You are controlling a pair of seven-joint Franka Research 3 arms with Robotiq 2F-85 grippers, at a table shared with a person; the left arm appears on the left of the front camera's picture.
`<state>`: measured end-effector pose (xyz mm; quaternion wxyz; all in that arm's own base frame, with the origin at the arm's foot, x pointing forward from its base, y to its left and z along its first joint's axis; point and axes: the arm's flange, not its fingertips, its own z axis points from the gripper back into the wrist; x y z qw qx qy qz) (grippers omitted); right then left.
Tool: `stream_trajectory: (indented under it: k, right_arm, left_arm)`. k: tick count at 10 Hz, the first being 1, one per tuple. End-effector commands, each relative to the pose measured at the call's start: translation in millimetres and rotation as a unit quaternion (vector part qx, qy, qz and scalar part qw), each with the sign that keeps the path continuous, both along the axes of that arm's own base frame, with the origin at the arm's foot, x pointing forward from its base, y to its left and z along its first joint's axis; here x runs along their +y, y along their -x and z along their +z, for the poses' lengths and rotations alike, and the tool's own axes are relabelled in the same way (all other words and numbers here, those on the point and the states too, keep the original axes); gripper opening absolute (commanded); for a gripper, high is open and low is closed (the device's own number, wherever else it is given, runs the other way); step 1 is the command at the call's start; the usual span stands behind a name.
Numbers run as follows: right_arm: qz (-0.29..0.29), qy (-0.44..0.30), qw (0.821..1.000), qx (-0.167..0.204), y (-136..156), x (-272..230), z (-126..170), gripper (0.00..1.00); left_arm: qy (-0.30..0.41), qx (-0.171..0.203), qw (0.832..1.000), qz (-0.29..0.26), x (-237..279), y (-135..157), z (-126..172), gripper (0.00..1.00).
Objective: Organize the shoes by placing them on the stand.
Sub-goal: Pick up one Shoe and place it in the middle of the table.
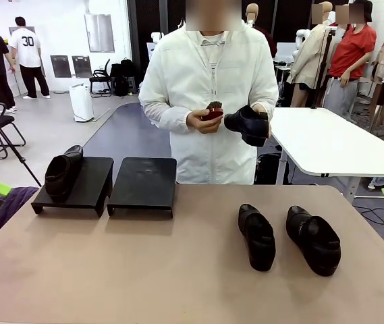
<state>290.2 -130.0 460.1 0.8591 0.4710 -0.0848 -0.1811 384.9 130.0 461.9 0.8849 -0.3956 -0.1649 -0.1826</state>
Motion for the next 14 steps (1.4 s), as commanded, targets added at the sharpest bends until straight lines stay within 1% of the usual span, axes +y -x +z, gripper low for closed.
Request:
stream_trajectory:
  k: [1,3,4,5,6,7,8,9,10,11,12,13,14]
  right_arm:
    - [0.009,0.007,1.0,-0.003,1,-3,2,1.0]
    - [0.009,0.007,1.0,-0.003,1,-3,2,1.0]
    - [0.0,0.0,1.0,0.0,0,0,0,1.0]
    - [-0.054,0.011,0.998,-0.005,10,0,11,1.0]
    - [-0.075,0.059,0.995,-0.017,-10,25,28,1.0]
    - [-0.055,0.099,0.993,-0.029,-40,58,41,1.0]
    - [-0.052,0.129,0.99,-0.038,-71,79,52,1.0]
    - [-0.054,0.136,0.988,-0.038,-91,94,61,1.0]
    - [-0.039,0.158,0.985,-0.056,-96,109,69,1.0]
    - [-0.011,0.178,0.982,-0.068,-89,103,77,1.0]
    - [0.012,0.171,0.985,-0.035,-68,70,90,1.0]
    - [0.008,0.149,0.989,-0.018,-41,15,109,1.0]
    - [0.019,0.134,0.991,0.005,-17,-28,124,1.0]
  left_arm:
    - [-0.001,0.003,1.0,-0.001,0,3,1,1.0]
    - [-0.001,0.003,1.0,-0.001,0,3,1,1.0]
    - [-0.001,0.003,1.0,-0.001,0,3,1,1.0]
    - [-0.001,0.003,1.0,-0.001,0,3,1,1.0]
    - [-0.001,0.003,1.0,-0.001,0,3,1,1.0]
    - [-0.001,0.003,1.0,-0.001,0,3,1,1.0]
    - [-0.001,0.003,1.0,-0.001,0,3,1,1.0]
    - [-0.001,0.003,1.0,-0.001,0,3,1,1.0]
    - [-0.001,0.003,1.0,-0.001,0,3,1,1.0]
    - [-0.001,0.003,1.0,-0.001,0,3,1,1.0]
    - [-0.001,0.003,1.0,-0.001,0,3,1,1.0]
    - [-0.001,0.003,1.0,-0.001,0,3,1,1.0]
    - [-0.001,0.003,1.0,-0.001,0,3,1,1.0]
